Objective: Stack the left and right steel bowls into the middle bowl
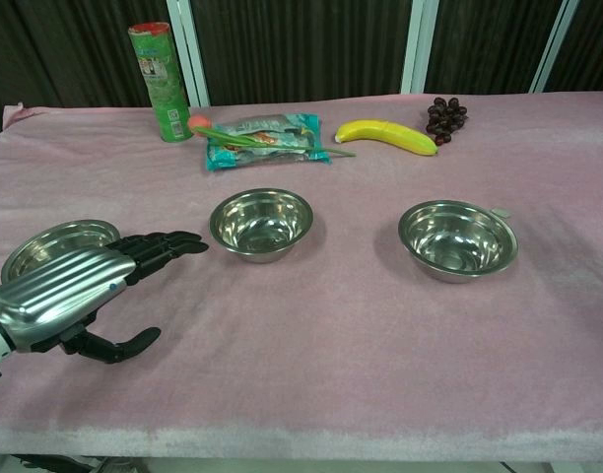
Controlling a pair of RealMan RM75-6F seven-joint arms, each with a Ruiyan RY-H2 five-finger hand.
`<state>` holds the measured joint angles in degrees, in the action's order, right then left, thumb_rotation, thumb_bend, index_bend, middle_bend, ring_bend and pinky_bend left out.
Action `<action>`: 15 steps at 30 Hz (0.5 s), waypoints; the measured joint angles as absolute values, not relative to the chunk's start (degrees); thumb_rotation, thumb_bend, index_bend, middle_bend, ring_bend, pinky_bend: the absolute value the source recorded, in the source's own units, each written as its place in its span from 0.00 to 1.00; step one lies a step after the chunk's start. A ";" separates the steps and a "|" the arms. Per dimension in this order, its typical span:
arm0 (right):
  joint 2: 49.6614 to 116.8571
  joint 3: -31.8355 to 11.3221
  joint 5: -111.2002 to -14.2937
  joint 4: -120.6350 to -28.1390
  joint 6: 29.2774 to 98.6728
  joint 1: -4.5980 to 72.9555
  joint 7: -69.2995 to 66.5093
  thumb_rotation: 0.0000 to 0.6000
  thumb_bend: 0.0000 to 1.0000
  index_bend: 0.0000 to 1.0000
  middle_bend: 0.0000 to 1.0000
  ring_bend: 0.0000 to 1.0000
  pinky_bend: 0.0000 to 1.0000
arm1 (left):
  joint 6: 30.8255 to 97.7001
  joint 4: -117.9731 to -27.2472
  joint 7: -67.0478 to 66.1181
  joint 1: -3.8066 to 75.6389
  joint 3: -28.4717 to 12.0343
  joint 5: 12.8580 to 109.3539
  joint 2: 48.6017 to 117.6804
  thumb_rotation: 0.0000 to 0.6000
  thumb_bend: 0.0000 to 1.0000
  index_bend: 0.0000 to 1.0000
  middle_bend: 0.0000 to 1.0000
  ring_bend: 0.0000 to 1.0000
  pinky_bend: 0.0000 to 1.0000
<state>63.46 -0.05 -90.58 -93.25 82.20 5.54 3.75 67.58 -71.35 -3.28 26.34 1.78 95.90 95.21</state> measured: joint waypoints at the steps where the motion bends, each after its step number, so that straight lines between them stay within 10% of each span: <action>1: 63.45 -0.03 -90.59 -93.27 82.27 5.49 3.77 1.00 0.33 0.00 0.00 0.00 0.00 | 67.70 -71.37 -3.40 26.33 1.87 95.85 95.20 1.00 0.42 0.00 0.00 0.00 0.09; 15: 62.78 0.51 -91.77 -93.30 82.70 5.36 2.24 1.00 0.33 0.00 0.00 0.00 0.00 | 75.23 -66.16 -12.34 21.05 0.95 92.21 94.89 1.00 0.42 0.17 0.00 0.00 0.09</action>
